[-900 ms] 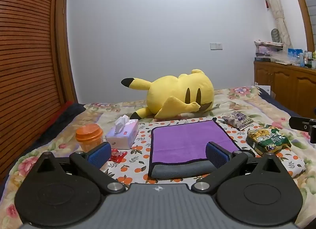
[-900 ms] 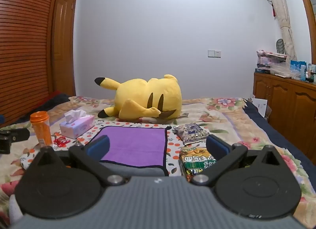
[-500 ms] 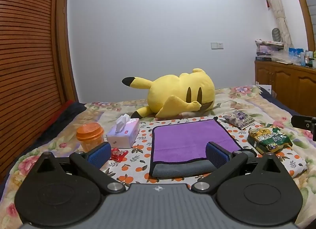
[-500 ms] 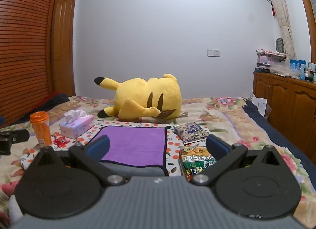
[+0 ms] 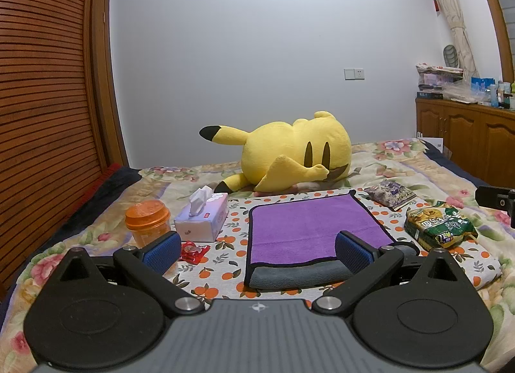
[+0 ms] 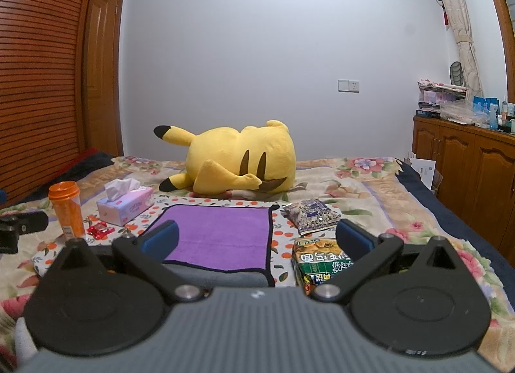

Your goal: Fold towel

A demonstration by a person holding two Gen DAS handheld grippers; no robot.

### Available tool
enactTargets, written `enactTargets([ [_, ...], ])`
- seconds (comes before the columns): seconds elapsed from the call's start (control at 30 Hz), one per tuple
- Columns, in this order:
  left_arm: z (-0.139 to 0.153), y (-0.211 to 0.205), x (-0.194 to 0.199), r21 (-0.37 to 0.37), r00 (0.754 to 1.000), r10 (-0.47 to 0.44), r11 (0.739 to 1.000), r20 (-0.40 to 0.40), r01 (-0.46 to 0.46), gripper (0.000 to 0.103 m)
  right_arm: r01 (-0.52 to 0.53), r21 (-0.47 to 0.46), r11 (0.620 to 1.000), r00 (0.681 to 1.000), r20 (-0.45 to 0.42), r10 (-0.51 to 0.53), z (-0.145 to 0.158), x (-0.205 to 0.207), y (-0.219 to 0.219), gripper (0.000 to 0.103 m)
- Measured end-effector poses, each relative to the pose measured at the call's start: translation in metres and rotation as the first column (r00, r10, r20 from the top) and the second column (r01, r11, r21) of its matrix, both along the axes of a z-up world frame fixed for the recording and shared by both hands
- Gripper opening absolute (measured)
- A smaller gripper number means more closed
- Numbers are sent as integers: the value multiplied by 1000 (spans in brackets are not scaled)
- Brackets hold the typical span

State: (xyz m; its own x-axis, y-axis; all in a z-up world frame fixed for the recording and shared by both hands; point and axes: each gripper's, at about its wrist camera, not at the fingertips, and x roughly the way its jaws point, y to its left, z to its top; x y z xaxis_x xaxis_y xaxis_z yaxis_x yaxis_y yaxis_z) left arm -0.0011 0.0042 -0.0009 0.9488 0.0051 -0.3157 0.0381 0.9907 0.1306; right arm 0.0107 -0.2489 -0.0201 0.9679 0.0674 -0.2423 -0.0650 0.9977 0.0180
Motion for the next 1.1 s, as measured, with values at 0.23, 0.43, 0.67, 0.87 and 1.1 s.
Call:
enactTargets([
  [0.23,0,0,0,1,1000,0,1000,0,0,103,-1,0,1000,1000,0,1,0,0,0,103],
  [0.43,0,0,0,3,1000,0,1000,1,0,103,0,0,1000,1000,-1,0,0,0,0,103],
  [0.67,0,0,0,4,1000,0,1000,2,0,103,-1,1,1000,1000,-1,1,0,0,-1,103],
  [0.87,-1,0,4,4,1000,1,1000,1,-1,103,2,0,1000,1000,1,-2,-2,2,-4,103],
  [1.1,-2,1,4,5,1000,0,1000,1,0,103,2,1,1000,1000,1,-2,1,-2,-3,103],
])
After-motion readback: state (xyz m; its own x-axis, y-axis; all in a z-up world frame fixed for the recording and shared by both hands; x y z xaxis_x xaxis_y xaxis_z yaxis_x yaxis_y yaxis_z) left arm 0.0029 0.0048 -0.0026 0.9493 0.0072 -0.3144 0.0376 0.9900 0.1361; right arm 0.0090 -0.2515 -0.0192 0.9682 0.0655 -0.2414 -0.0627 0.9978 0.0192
